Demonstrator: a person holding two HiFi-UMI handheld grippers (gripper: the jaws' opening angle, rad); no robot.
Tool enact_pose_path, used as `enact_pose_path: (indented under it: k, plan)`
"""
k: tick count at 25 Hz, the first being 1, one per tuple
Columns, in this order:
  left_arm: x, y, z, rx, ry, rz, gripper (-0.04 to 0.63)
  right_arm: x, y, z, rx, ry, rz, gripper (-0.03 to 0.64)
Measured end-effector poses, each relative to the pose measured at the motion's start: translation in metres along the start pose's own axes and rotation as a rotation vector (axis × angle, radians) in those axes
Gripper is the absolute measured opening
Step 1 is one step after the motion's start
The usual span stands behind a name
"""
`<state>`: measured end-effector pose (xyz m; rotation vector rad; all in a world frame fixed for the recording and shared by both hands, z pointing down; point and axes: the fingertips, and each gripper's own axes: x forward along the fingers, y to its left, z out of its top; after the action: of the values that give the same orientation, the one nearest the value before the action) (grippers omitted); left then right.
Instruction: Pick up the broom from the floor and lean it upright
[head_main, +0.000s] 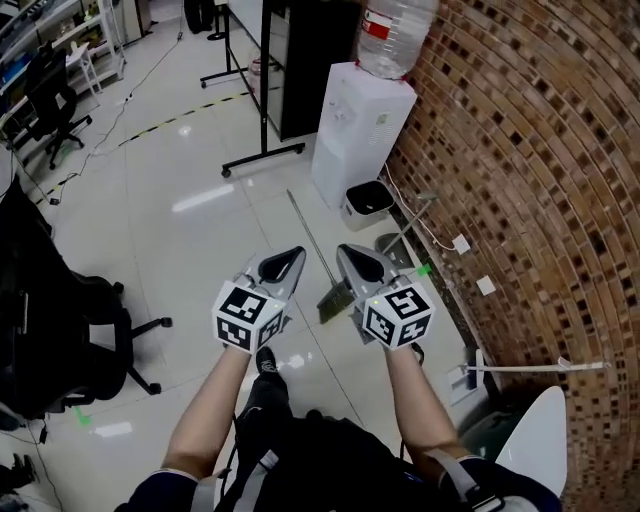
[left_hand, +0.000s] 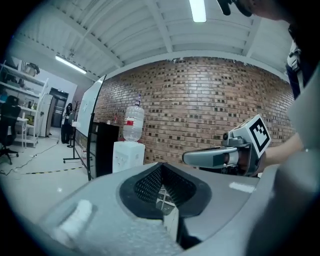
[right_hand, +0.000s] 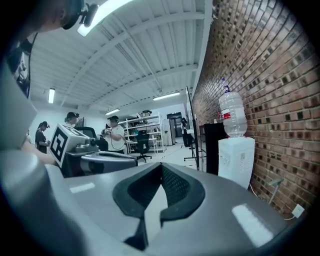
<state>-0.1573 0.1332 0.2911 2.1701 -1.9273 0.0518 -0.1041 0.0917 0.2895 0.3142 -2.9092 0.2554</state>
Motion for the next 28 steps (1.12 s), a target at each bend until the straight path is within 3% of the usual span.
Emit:
enact_pose_path:
  k: [7, 14, 23, 28]
  plan:
    - [0.053, 0.110, 0.015, -0.019, -0.015, -0.054, 0.002, 0.108, -0.035, 0.013, 0.000, 0.051, -0.054, 0.002]
    - [0.117, 0.186, 0.012, -0.026, 0.027, -0.065, 0.002, 0.185, -0.093, 0.013, 0.024, 0.066, -0.070, 0.002]
    - [0.243, 0.271, -0.034, -0.010, 0.104, -0.053, 0.002, 0.291, -0.208, -0.027, 0.072, 0.073, -0.044, 0.000]
    - [0.307, 0.324, -0.076, 0.010, 0.161, -0.052, 0.002, 0.355, -0.262, -0.075, 0.077, 0.129, -0.019, 0.000]
